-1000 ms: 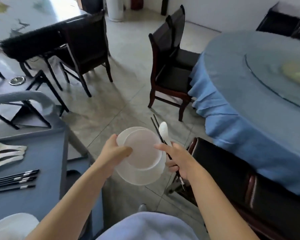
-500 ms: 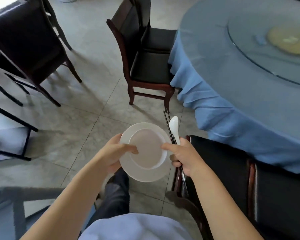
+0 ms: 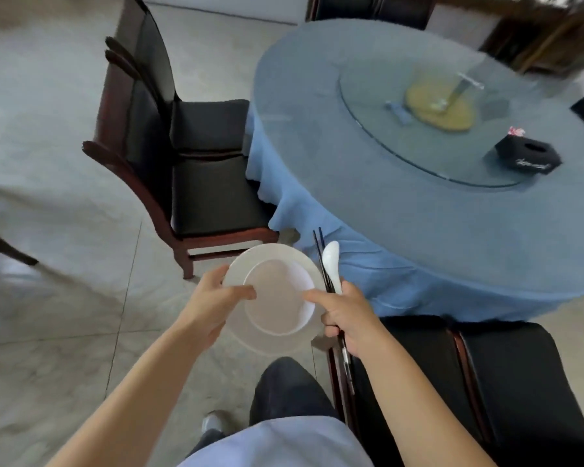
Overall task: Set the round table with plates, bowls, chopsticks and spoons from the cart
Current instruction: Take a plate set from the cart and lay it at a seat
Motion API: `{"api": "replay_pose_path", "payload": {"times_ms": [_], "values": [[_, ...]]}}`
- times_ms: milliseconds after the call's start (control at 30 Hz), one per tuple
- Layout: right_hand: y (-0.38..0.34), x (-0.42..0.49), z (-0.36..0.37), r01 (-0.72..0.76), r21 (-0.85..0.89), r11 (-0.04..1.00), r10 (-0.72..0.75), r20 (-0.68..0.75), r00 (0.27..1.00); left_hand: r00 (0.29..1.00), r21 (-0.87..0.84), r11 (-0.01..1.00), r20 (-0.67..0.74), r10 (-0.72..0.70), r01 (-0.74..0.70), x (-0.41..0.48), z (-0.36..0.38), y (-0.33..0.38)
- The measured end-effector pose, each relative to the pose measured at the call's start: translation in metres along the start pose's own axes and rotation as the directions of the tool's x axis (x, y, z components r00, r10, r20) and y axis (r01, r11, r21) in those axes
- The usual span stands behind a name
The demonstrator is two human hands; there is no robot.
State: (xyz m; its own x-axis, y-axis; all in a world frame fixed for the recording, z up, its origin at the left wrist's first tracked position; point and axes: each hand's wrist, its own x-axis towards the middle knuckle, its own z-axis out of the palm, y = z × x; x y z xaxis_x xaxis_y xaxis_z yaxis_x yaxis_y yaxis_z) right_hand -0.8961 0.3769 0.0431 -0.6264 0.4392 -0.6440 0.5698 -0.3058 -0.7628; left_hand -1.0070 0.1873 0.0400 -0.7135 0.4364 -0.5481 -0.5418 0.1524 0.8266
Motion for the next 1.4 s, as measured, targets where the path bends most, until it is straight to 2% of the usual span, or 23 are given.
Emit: {"api": "replay_pose_path", "payload": {"times_ms": [133,300,500,600,733,833,1000,1100,1200,1400], "values": [[-0.029,0.054,-0.008,-0.019,0.062,0.998,0.026,-0.104,0.994,0.996,0.083,0.996,0.084,-0.029,0.022,0.072,0.017,0.032],[-0.070,0.158,-0.017,-0.065,0.153,0.986,0.082,-0.106,0.991,0.993,0.190,0.981,0.103,-0.065,0.044,0.189,0.040,0.075],[-0.173,0.302,-0.021,-0.097,0.182,0.978,0.117,-0.098,0.988,0.998,0.305,0.952,0.049,-0.046,0.029,0.343,0.066,0.168],[-0.229,0.358,-0.028,-0.073,0.166,0.983,0.087,-0.077,0.993,0.999,0.295,0.955,0.018,-0.029,0.022,0.405,0.078,0.216],[-0.277,0.420,-0.028,-0.079,0.157,0.985,0.093,-0.084,0.992,0.993,0.260,0.959,0.007,-0.121,0.115,0.470,0.085,0.256],[-0.288,0.452,-0.022,-0.103,0.151,0.983,0.121,-0.114,0.986,0.985,0.302,0.938,-0.011,-0.173,0.168,0.510,0.088,0.271],[-0.291,0.496,-0.004,-0.208,0.312,0.927,0.268,-0.164,0.949,0.963,0.459,0.861,0.041,-0.266,0.218,0.592,0.089,0.295],[-0.307,0.526,0.014,-0.243,0.373,0.895,0.336,-0.208,0.919,0.956,0.580,0.789,0.055,-0.287,0.203,0.650,0.087,0.309],[-0.332,0.563,0.034,-0.234,0.429,0.872,0.367,-0.259,0.894,0.965,0.666,0.737,0.106,-0.241,0.111,0.712,0.083,0.328],[-0.372,0.645,0.066,-0.157,0.518,0.841,0.368,-0.334,0.868,0.970,0.720,0.690,0.213,-0.113,-0.078,0.826,0.081,0.363]]}}
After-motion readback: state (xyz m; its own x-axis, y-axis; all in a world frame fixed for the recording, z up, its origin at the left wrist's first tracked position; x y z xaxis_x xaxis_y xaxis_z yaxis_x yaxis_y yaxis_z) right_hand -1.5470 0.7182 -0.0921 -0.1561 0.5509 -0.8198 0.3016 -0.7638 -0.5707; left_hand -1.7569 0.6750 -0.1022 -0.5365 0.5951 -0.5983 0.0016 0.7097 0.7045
